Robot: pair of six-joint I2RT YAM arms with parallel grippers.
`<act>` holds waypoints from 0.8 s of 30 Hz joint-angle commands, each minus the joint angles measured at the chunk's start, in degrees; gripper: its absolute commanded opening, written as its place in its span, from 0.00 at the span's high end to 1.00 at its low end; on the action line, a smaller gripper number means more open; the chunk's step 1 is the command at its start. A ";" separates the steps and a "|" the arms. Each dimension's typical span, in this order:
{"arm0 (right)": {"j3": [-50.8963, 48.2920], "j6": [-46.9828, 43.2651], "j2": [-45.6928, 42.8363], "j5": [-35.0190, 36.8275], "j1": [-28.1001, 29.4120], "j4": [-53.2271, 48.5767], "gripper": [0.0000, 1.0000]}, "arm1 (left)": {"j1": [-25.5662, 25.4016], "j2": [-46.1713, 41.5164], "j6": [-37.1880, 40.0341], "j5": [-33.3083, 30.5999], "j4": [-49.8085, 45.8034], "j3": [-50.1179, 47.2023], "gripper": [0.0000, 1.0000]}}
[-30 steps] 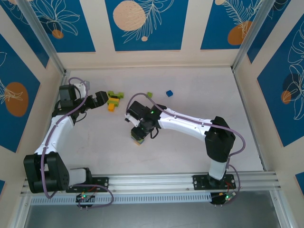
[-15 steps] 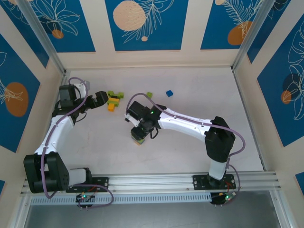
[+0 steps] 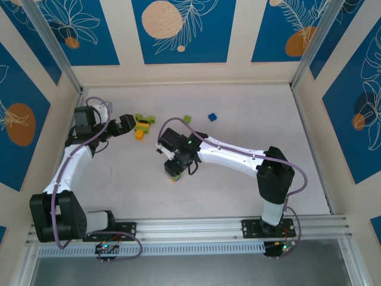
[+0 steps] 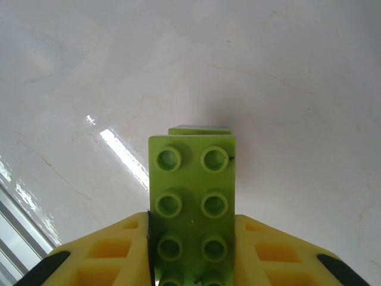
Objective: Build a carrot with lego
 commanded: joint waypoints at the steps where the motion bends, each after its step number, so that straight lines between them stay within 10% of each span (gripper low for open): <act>1: 0.82 1.15 1.21 1.70 1.28 -4.54 0.69 | 0.54 -0.58 -0.07 1.22 0.03 1.30 0.00; 24: 2.06 10.34 5.37 5.02 2.61 -4.93 0.69 | 0.56 -0.72 -0.47 1.56 0.63 0.94 0.00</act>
